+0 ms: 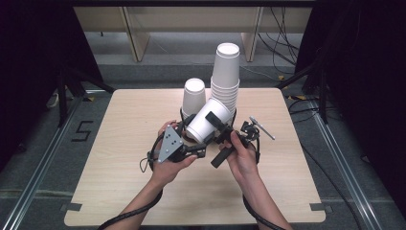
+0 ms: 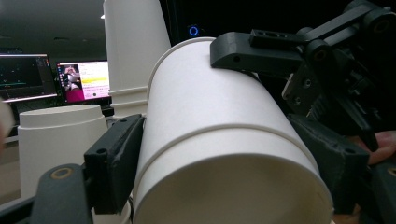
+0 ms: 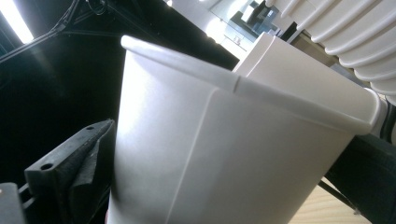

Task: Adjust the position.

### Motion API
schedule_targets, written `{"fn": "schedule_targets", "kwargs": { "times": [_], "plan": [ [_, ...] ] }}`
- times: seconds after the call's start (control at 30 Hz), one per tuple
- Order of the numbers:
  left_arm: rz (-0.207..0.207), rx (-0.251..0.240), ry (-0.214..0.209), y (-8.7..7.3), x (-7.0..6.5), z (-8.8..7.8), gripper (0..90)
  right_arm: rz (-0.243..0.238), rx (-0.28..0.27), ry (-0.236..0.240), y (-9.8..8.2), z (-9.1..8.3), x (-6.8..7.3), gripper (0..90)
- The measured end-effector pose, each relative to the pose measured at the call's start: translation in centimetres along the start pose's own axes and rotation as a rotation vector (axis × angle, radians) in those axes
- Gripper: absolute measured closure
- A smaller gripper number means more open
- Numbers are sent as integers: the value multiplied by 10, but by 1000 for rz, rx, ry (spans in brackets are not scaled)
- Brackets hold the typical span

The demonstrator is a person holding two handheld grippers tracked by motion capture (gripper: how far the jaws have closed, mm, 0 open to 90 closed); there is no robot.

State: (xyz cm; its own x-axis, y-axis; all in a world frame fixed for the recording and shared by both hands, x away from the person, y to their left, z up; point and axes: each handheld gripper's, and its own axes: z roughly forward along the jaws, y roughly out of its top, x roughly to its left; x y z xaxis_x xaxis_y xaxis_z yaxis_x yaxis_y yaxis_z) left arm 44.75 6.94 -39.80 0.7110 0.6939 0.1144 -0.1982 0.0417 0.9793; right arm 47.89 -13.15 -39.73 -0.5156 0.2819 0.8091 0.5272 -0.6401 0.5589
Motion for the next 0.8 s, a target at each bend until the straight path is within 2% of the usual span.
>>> {"fn": "schedule_targets", "kwargs": {
  "times": [0.03, 0.13, 0.2, 0.23, 0.4, 0.5, 0.57, 0.73, 0.8],
  "plan": [
    [6, 1, -2, 0, -1, 0, 214, -15, -2, -4, 0, 0, -1, 9],
    [22, 9, -10, 0, -4, 1, 213, 8, 0, -2, -1, 1, 1, 21],
    [17, 10, -15, -1, -5, 2, 214, 14, -2, 0, -1, 1, 1, 29],
    [11, 8, -14, -1, -6, 2, 213, -10, -11, -2, -1, 2, -1, 34],
    [16, 12, -11, -2, -5, 3, 213, -15, -11, -7, 0, 1, -1, 55],
    [18, 16, -9, -1, -5, 3, 214, 7, -5, 1, -1, 0, 1, 79],
    [19, 17, -8, -1, -4, 2, 214, -26, -10, 5, -1, 1, 0, 92],
    [18, 21, -7, -2, -4, 2, 216, -21, -7, 17, -1, 2, 0, 111],
    [18, 24, -7, -2, -4, 1, 217, -22, -7, 8, -1, 2, 0, 118]
  ]
}}
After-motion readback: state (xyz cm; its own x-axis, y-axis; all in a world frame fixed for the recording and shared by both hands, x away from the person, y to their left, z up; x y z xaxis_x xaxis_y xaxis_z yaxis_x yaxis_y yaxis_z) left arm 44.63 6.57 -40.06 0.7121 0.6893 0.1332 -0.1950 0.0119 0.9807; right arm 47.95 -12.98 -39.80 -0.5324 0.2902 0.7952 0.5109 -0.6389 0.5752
